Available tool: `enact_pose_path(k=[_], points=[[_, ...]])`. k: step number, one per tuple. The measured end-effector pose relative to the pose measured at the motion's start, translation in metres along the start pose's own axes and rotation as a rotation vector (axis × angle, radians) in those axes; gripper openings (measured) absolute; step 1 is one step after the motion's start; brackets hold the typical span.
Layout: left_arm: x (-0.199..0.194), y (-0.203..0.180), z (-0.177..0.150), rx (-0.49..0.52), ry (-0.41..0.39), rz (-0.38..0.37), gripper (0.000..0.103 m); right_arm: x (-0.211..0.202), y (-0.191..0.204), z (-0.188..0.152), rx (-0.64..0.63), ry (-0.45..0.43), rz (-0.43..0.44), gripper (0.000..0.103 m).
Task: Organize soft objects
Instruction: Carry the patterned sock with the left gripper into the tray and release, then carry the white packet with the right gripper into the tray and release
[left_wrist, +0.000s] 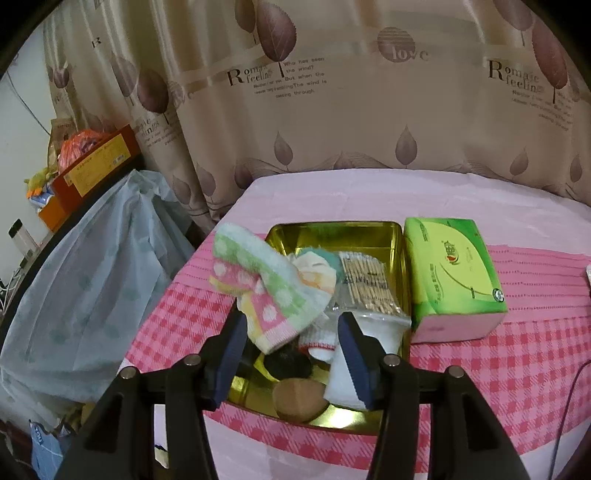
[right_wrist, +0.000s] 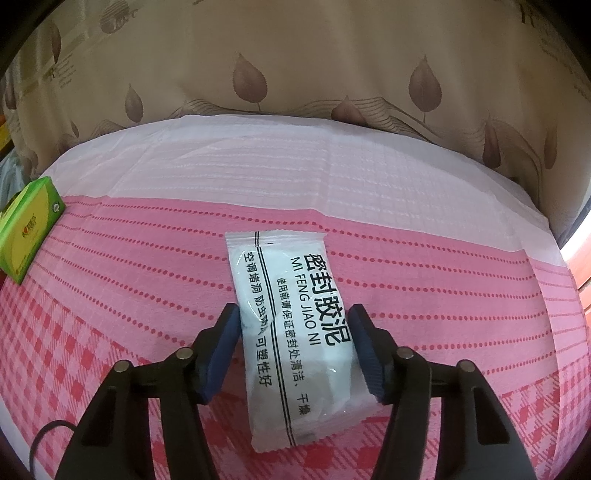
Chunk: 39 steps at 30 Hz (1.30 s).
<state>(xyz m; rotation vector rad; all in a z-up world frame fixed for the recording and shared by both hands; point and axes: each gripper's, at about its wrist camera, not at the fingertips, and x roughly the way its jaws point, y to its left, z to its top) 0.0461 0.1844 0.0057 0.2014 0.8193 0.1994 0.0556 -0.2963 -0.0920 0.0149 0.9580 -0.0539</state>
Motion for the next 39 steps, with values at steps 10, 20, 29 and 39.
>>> enact_pose_path(k=[10, 20, 29, 39], points=[[0.007, 0.009, -0.01, -0.034, 0.025, 0.033, 0.053, -0.009, 0.016, -0.006, -0.001, -0.004, -0.023, 0.053], [0.015, 0.017, -0.012, -0.062, 0.049, 0.003, 0.053, -0.022, 0.055, -0.009, -0.021, -0.008, -0.008, 0.052], [0.018, 0.022, -0.014, -0.084, 0.061, -0.001, 0.053, -0.039, 0.105, 0.004, -0.069, -0.033, 0.057, 0.052], [0.02, 0.029, -0.014, -0.109, 0.071, 0.001, 0.053, -0.065, 0.176, 0.023, -0.177, -0.07, 0.166, 0.052]])
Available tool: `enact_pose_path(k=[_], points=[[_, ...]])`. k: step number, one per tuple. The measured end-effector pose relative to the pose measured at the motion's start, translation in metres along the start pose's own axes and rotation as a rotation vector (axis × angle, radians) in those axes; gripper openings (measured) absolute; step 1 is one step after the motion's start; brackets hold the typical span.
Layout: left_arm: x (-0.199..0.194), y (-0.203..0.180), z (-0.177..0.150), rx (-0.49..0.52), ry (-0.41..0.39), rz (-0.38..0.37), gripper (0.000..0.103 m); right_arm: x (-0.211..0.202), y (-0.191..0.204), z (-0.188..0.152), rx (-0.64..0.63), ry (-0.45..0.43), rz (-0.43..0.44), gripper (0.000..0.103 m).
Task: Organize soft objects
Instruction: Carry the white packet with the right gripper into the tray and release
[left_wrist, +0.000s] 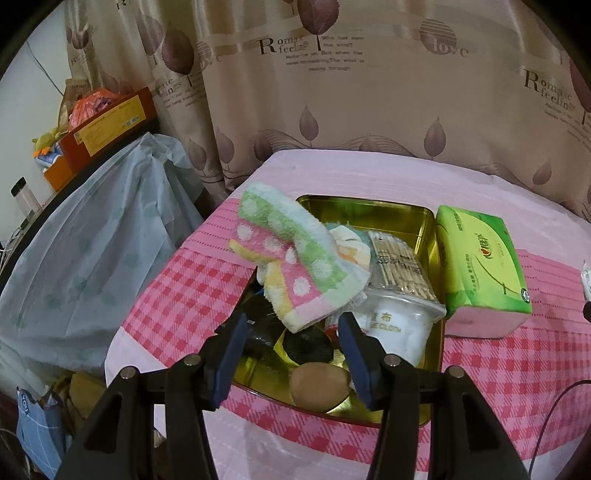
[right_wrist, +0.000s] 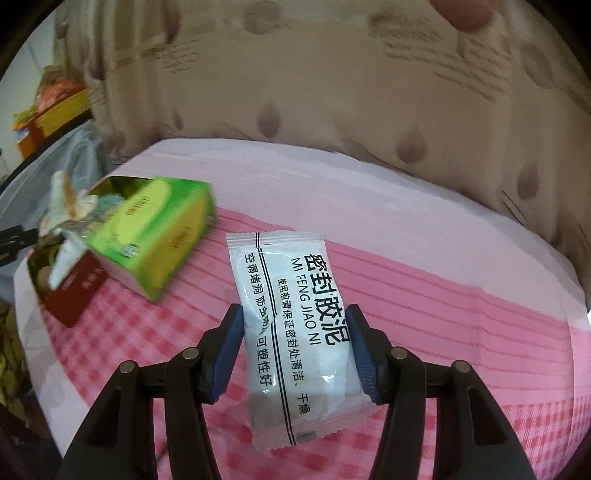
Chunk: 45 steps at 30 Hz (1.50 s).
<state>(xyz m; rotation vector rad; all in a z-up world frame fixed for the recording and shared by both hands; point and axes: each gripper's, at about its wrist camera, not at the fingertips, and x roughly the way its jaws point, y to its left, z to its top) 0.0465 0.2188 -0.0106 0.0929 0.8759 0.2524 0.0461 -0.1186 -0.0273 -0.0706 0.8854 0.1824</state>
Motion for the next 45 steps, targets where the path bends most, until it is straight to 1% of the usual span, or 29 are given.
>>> enact_pose_path(k=[8, 13, 17, 20, 24, 28, 32, 37, 40, 45], points=[[0.0, 0.008, 0.002, -0.025, 0.002, 0.012, 0.053, -0.006, 0.055, 0.024, -0.074, -0.028, 0.086, 0.052], [0.0, 0.021, 0.005, -0.057, 0.003, 0.033, 0.053, -0.005, 0.091, 0.03, -0.114, -0.037, 0.139, 0.052], [0.001, 0.032, 0.007, -0.081, 0.005, 0.059, 0.053, -0.003, 0.127, 0.039, -0.157, -0.04, 0.194, 0.052], [0.004, 0.04, 0.007, -0.101, 0.014, 0.065, 0.053, -0.001, 0.153, 0.044, -0.187, -0.041, 0.238, 0.052], [0.006, 0.047, 0.008, -0.117, 0.018, 0.084, 0.053, 0.007, 0.19, 0.051, -0.23, -0.038, 0.278, 0.052], [0.006, 0.051, 0.008, -0.127, 0.017, 0.09, 0.053, 0.02, 0.214, 0.06, -0.241, -0.031, 0.292, 0.052], [0.008, 0.054, 0.008, -0.139, 0.023, 0.086, 0.053, 0.039, 0.233, 0.072, -0.231, -0.027, 0.27, 0.052], [0.01, 0.055, 0.009, -0.144, 0.024, 0.087, 0.053, 0.064, 0.242, 0.084, -0.205, -0.004, 0.241, 0.052], [0.011, 0.054, 0.008, -0.143, 0.026, 0.087, 0.053, 0.077, 0.246, 0.086, -0.197, 0.011, 0.229, 0.052], [0.012, 0.053, 0.008, -0.145, 0.027, 0.083, 0.053, 0.081, 0.252, 0.086, -0.199, 0.009, 0.224, 0.054]])
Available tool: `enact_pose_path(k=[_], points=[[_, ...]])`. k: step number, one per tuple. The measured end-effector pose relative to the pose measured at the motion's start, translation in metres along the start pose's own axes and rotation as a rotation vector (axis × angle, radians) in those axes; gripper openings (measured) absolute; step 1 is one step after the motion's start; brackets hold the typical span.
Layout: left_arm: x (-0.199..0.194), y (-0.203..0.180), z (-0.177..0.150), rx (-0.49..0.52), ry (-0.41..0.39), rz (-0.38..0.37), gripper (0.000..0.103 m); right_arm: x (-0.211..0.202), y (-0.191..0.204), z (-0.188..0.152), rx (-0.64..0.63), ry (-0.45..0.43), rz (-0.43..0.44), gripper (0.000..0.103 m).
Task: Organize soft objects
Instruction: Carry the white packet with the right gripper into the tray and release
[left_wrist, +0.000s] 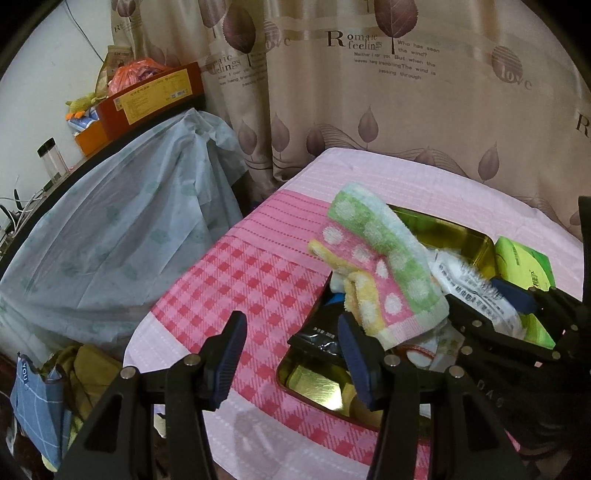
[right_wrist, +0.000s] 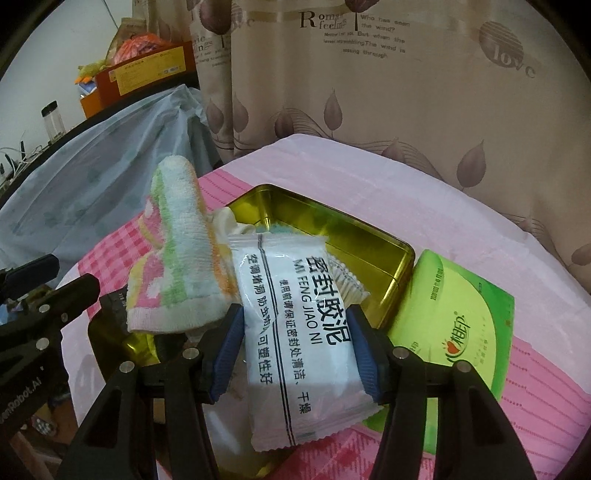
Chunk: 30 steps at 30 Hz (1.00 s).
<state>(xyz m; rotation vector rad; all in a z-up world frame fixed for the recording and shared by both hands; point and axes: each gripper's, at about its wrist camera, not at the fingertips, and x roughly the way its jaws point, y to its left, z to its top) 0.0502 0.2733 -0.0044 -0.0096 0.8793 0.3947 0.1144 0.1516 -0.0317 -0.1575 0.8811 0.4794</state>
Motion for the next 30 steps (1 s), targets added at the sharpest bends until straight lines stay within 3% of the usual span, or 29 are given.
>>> enact_pose_path(k=[5, 11, 19, 30], points=[[-0.001, -0.002, 0.0, 0.006, -0.001, -0.005, 0.053, -0.001, -0.001, -0.001, 0.017, 0.002, 0.01, 0.058], [-0.004, -0.005, -0.001, 0.013, -0.007, -0.014, 0.053, -0.016, -0.005, -0.007, 0.039, -0.016, 0.011, 0.074], [-0.008, -0.015, -0.003, 0.05, -0.014, -0.035, 0.053, -0.052, -0.001, -0.03, 0.043, -0.036, -0.059, 0.091], [-0.014, -0.032, -0.008, 0.112, -0.024, -0.068, 0.053, -0.075, 0.004, -0.059, 0.088, -0.024, -0.127, 0.096]])
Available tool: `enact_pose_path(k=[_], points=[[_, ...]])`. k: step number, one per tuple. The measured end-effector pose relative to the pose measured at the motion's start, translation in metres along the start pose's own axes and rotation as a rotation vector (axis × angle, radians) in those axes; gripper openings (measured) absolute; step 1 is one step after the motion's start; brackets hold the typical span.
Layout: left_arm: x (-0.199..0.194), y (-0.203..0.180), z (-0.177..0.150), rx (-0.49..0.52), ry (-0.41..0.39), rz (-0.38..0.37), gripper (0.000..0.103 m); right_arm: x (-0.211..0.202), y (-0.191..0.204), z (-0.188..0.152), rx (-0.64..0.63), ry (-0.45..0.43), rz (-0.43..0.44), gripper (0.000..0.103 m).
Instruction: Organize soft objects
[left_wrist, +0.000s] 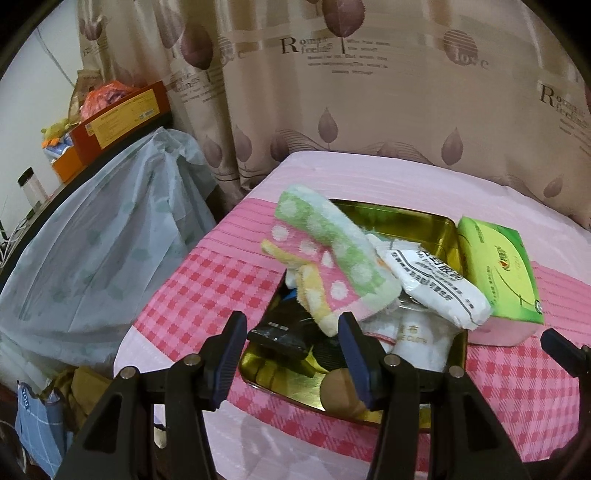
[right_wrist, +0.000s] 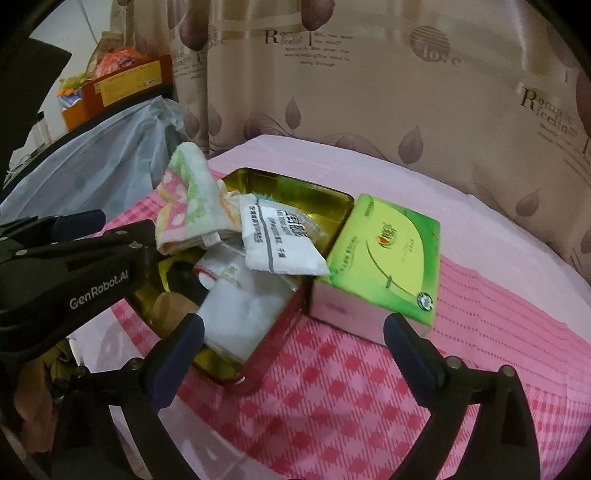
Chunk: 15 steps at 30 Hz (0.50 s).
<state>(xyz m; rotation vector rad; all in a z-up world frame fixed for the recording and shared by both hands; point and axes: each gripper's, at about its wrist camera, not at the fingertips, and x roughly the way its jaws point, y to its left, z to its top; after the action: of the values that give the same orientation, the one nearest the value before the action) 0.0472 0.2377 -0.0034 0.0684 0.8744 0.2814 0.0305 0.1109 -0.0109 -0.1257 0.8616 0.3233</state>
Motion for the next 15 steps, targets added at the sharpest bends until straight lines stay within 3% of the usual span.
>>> enact_pose_path(k=[15], points=[[0.0, -0.015, -0.004, 0.063, 0.011, -0.08, 0.053, 0.001, -0.008, -0.01, 0.062, 0.042, -0.032, 0.098]])
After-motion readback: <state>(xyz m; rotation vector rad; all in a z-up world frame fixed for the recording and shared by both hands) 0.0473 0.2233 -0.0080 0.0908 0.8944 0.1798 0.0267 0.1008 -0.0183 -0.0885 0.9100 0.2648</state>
